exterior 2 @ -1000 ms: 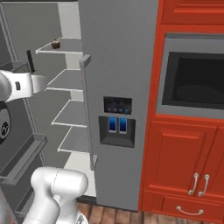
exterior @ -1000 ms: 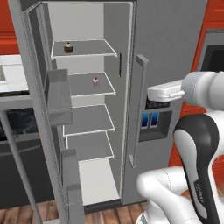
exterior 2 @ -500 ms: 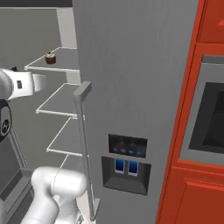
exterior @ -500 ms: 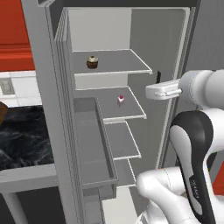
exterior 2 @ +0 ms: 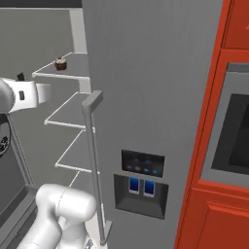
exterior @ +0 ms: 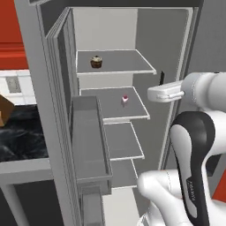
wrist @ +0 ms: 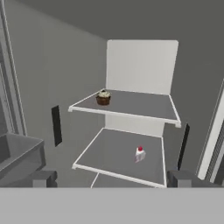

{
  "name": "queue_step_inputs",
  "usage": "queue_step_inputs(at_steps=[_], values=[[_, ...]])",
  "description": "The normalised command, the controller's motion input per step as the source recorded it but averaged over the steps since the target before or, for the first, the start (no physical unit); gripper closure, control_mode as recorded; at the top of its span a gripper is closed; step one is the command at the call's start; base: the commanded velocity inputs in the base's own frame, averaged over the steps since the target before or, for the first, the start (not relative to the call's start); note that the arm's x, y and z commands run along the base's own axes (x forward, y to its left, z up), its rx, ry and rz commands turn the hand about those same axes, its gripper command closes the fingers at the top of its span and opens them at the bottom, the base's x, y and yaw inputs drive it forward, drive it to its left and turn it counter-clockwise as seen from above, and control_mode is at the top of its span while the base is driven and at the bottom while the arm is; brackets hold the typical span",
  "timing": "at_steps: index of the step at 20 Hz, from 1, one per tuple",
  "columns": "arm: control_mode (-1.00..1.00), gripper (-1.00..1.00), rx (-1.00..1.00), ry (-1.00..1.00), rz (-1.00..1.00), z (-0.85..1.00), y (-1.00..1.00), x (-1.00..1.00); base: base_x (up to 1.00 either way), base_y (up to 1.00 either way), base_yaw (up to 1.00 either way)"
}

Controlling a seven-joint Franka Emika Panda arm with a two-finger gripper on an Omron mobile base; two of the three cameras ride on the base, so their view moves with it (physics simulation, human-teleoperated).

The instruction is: Take the cupcake and cake from the fridge and place them on the empty tray on the dining counter.

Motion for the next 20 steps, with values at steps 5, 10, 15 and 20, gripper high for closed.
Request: queue_step_inputs(at_steps=[5,10,15,20], values=[[1.00,-1.00,0.00,0.00,0.00,0.00,0.00,0.00,0.55,0.00,0.51],[1.00,-1.00,0.00,0.00,0.00,0.00,0.00,0.00,0.34,0.29,0.34],[1.00,-1.00,0.00,0.00,0.00,0.00,0.00,0.00,0.33,0.78,0.07],[1.00,-1.00,0.00,0.00,0.00,0.00,0.00,0.00,0.93,0.41,0.00]])
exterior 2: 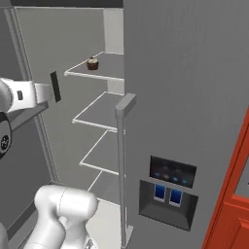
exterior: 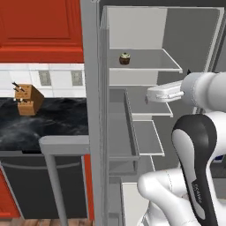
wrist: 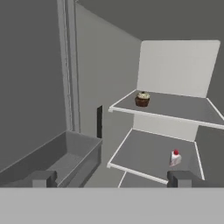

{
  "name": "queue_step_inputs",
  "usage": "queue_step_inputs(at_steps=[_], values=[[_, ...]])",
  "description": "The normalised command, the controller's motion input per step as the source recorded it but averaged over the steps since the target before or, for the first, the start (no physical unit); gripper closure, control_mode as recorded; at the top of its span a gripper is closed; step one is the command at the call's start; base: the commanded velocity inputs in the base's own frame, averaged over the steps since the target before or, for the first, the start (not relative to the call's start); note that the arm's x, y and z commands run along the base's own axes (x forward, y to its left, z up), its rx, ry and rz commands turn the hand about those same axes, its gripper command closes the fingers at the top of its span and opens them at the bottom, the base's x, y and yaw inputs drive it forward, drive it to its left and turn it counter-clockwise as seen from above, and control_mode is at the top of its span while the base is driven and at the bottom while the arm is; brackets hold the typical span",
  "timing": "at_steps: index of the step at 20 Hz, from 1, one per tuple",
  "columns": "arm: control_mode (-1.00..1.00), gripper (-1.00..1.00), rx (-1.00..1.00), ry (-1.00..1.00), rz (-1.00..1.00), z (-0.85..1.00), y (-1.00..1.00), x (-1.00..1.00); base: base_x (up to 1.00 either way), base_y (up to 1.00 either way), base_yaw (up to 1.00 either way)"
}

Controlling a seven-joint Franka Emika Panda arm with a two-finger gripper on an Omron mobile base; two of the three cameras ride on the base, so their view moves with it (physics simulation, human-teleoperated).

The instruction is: Take the cupcake and cake from the fridge and place them on the empty tray on the dining counter.

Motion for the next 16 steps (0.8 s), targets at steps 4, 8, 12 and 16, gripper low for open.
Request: queue_step_inputs(at_steps=[4,8,12,16], values=[[1.00,-1.00,0.00,0.00,0.00,0.00,0.00,0.00,0.71,-0.47,0.05],[1.00,-1.00,0.00,0.00,0.00,0.00,0.00,0.00,0.67,-0.40,0.15],[1.00,-1.00,0.00,0.00,0.00,0.00,0.00,0.00,0.39,-0.40,0.15],[1.00,-1.00,0.00,0.00,0.00,0.00,0.00,0.00,0.26,-0.16,-0.35]])
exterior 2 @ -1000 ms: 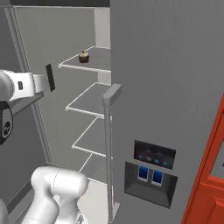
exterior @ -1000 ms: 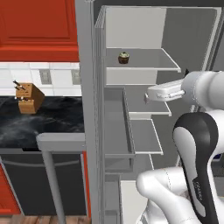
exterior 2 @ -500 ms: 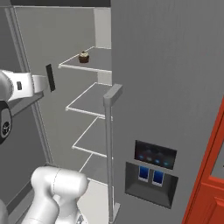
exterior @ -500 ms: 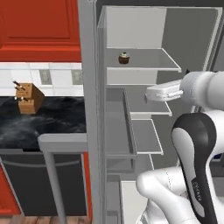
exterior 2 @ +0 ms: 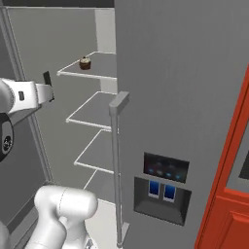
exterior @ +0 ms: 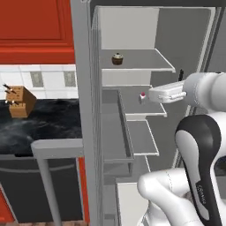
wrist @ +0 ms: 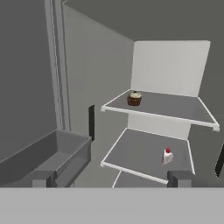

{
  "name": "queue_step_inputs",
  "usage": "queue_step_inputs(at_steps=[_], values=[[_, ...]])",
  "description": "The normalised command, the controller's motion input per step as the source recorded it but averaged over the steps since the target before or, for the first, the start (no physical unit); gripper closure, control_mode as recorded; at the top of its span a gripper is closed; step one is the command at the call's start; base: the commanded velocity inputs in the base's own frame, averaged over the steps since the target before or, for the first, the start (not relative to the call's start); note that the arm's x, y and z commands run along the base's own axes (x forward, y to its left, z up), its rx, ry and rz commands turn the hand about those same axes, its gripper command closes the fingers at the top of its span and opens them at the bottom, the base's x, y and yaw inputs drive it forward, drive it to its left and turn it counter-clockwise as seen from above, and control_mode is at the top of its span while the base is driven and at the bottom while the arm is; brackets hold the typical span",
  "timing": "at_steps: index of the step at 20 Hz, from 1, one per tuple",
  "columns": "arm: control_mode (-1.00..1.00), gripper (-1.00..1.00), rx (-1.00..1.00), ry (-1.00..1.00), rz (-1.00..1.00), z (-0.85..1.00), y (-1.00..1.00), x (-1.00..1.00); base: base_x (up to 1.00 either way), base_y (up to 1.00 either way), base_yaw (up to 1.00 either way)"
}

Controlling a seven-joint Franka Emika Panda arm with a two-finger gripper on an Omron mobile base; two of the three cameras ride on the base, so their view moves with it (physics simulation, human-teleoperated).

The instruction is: Take the cupcake and cake from the fridge and place them on the empty tray on the dining counter.

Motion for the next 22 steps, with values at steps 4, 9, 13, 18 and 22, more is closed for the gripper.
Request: queue_step_inputs(at_steps=[4,9,13,18,22], values=[[1.00,-1.00,0.00,0.00,0.00,0.00,0.00,0.00,0.33,-0.02,-0.55],[-1.00,-1.00,0.00,0.01,-0.15,-0.02,-0.01,0.27,0.31,-0.12,-0.29],[-1.00,-1.00,0.00,0.00,-0.16,0.00,0.21,0.48,0.00,0.00,0.00],[-1.00,-1.00,0.00,0.00,0.00,0.18,0.18,0.25,0.00,0.00,0.00],[-1.00,-1.00,0.00,0.00,0.10,0.20,0.00,0.23,0.00,0.00,0.00]])
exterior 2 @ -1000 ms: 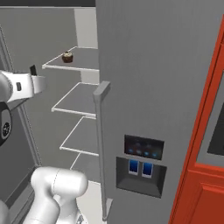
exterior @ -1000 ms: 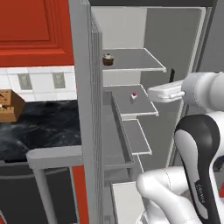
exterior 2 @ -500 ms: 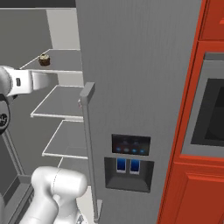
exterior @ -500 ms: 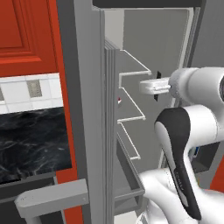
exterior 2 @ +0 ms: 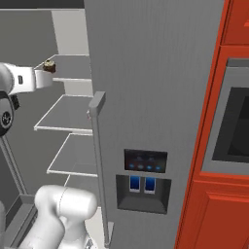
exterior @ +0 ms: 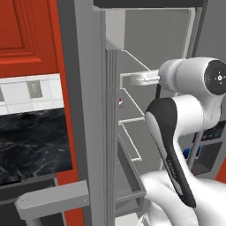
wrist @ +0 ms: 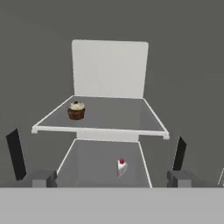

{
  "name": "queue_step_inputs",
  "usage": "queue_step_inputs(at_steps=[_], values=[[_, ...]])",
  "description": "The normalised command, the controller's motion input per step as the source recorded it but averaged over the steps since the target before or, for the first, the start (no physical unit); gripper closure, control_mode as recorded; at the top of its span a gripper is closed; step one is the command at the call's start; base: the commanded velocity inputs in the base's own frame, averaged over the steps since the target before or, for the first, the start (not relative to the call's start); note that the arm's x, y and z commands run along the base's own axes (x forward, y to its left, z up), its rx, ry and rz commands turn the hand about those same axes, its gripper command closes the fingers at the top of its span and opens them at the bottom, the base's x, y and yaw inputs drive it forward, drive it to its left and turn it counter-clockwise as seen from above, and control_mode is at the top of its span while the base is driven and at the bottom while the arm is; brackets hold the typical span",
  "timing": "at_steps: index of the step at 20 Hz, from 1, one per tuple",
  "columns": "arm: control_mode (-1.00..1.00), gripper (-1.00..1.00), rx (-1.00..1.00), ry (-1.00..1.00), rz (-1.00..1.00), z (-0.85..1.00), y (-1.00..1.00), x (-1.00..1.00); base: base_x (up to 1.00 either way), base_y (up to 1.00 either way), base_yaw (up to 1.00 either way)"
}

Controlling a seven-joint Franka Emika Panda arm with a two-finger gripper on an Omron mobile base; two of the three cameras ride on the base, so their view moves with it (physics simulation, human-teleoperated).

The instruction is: Take the cupcake and cake from the fridge and place them on the empty tray on the dining counter.

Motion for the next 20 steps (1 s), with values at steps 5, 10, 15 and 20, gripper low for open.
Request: queue_step_inputs(at_steps=[5,10,15,20], values=[[-1.00,-1.00,-0.01,0.03,0.12,0.05,0.00,0.21,0.00,0.00,0.00],[-1.00,-1.00,-0.01,0.00,0.09,0.00,0.01,0.22,0.00,0.00,0.00],[-1.00,-1.00,-0.01,0.03,0.01,0.00,0.13,0.42,0.00,0.00,0.00],[-1.00,-1.00,0.00,0.13,0.00,0.00,0.20,0.50,0.00,0.00,0.00]])
